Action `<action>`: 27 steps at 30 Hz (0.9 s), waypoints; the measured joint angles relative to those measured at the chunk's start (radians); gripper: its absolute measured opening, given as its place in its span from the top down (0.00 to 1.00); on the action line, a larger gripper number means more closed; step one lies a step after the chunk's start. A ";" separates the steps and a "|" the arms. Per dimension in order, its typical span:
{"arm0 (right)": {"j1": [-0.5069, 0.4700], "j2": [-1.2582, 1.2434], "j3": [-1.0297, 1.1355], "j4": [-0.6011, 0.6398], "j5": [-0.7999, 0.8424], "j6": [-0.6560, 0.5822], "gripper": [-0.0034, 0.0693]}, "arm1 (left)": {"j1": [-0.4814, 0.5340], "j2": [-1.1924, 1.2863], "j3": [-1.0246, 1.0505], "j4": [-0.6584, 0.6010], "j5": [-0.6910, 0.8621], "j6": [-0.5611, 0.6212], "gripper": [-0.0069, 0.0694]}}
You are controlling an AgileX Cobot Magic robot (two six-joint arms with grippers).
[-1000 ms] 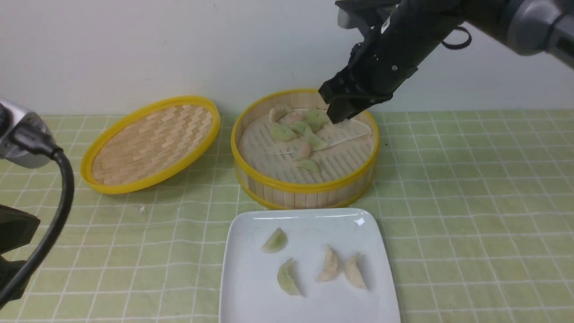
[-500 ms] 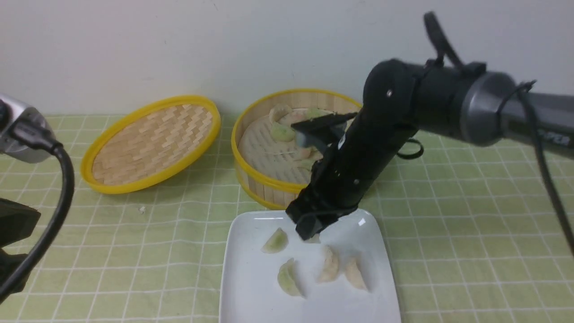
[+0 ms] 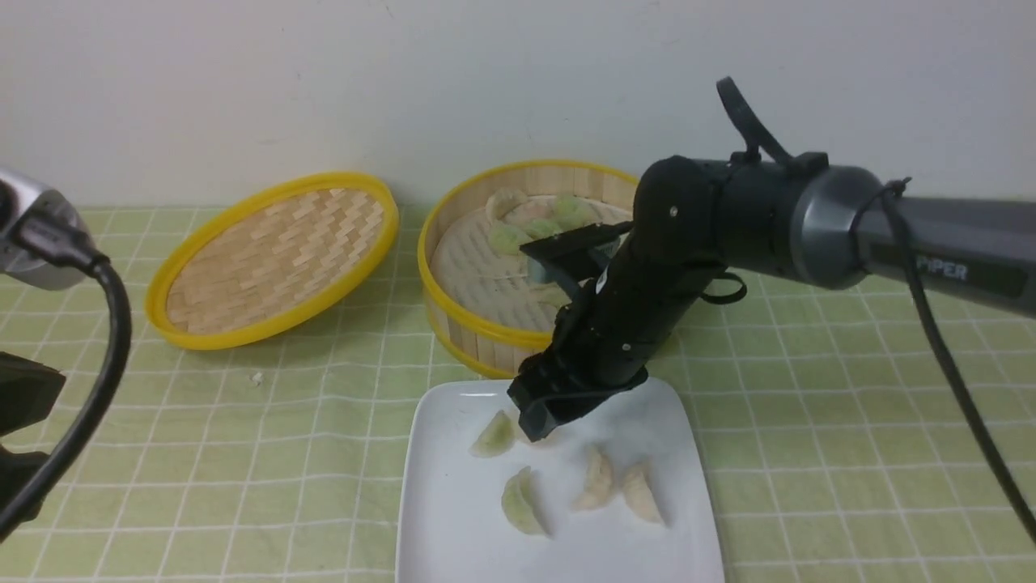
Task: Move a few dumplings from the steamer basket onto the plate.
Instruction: Use the right arm to put the dumpling into the plate
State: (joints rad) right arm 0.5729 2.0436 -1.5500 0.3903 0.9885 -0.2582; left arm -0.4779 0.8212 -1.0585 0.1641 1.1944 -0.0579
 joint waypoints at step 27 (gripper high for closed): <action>0.000 -1.159 0.285 -0.299 0.110 0.287 0.97 | 0.000 0.000 0.000 -0.034 -0.168 0.000 0.92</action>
State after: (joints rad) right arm 0.5729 0.8851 -1.2646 0.0917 1.0989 0.0283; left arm -0.4779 0.8212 -1.0585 0.1301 1.0268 -0.0579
